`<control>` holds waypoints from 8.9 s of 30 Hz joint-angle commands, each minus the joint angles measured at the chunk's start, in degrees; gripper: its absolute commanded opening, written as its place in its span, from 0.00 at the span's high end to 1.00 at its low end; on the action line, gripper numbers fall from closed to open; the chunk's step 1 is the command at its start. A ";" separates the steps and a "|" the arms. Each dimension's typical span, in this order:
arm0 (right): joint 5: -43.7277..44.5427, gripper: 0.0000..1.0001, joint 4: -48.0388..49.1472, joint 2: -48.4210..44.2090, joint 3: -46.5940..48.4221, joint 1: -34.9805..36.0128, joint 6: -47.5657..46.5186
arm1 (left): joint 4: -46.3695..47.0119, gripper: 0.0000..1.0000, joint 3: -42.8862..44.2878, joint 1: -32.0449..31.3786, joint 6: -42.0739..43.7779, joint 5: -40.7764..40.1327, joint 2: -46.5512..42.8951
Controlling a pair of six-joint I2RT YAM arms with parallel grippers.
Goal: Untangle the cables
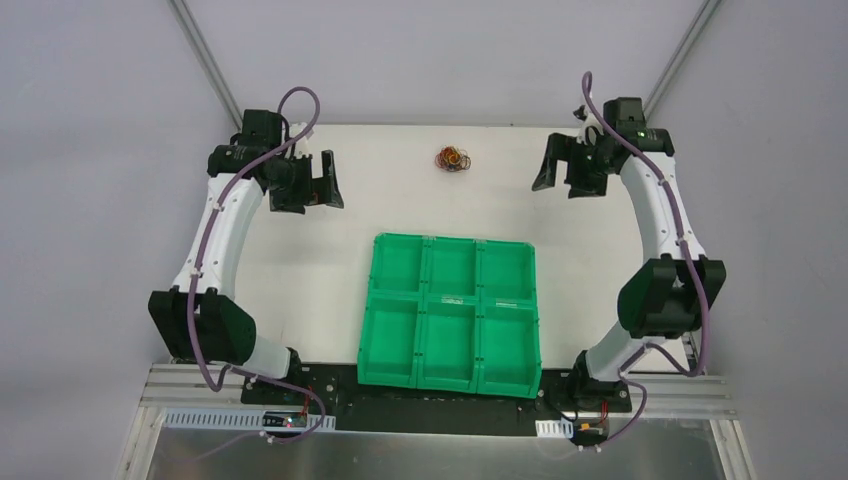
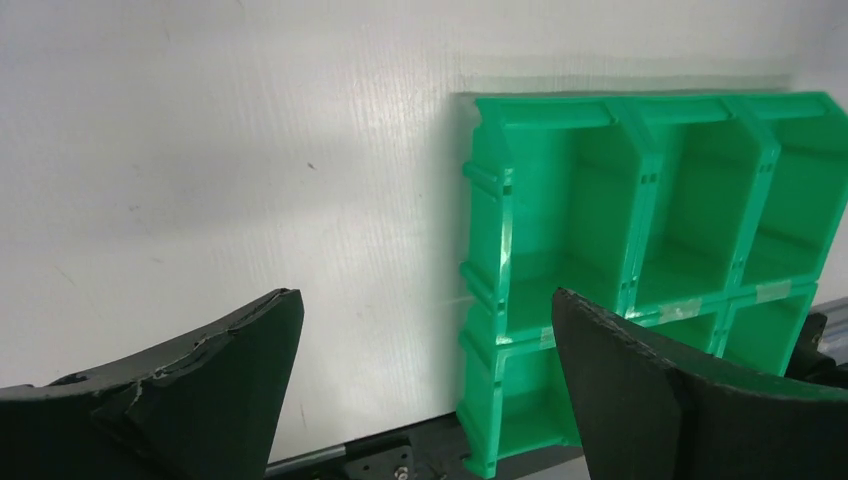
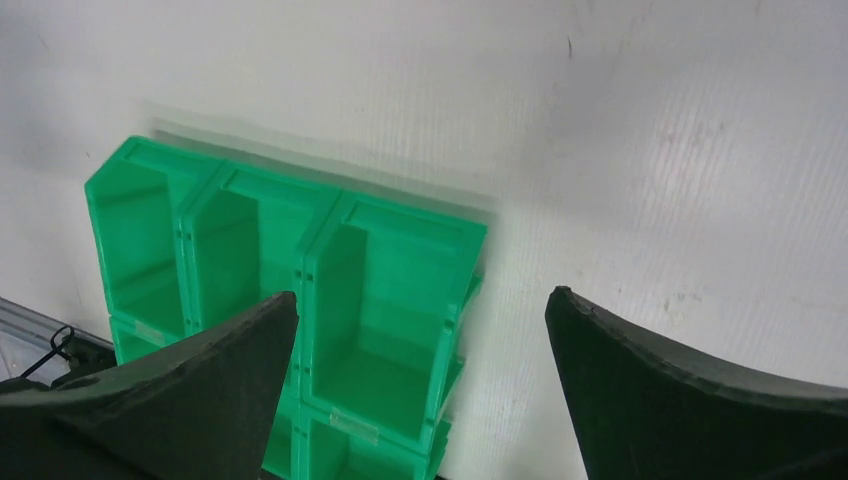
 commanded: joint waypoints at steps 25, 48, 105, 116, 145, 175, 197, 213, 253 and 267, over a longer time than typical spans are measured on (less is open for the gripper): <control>28.08 0.05 24.75 50.60 46.18 26.20 -9.04 | 18.30 0.00 -6.43 -0.78 -12.79 -3.87 -11.06; -12.38 1.00 18.75 20.45 30.05 22.49 -6.26 | 25.33 0.00 -0.51 -0.58 2.11 30.47 -0.41; 9.10 1.00 17.91 7.35 13.22 -17.70 -6.51 | 28.90 1.00 0.12 11.94 12.99 -0.46 17.18; 8.51 1.00 17.91 11.01 13.47 -21.17 -8.92 | 25.10 1.00 4.36 16.74 19.27 -11.90 25.35; -27.27 0.02 46.79 9.63 7.66 11.39 10.33 | 45.90 1.00 22.08 -4.24 -22.65 38.29 24.59; -16.95 1.00 62.58 8.64 -0.51 21.01 -0.23 | 69.27 0.83 5.96 -5.69 -36.23 41.44 17.32; -23.57 1.00 52.78 -0.20 -7.79 23.32 -25.16 | 52.59 0.20 15.45 -6.62 -28.22 36.50 19.81; -22.71 1.00 53.14 -1.26 -9.49 23.98 -26.39 | 56.49 0.35 7.00 -10.22 -40.25 34.49 20.13; -19.96 1.00 33.48 -1.72 -14.82 11.81 -37.81 | 65.47 1.00 24.73 4.34 -34.70 32.58 21.60; -6.38 1.00 27.33 7.68 -13.91 0.13 -45.07 | 56.83 1.00 32.74 13.02 -22.46 20.18 22.19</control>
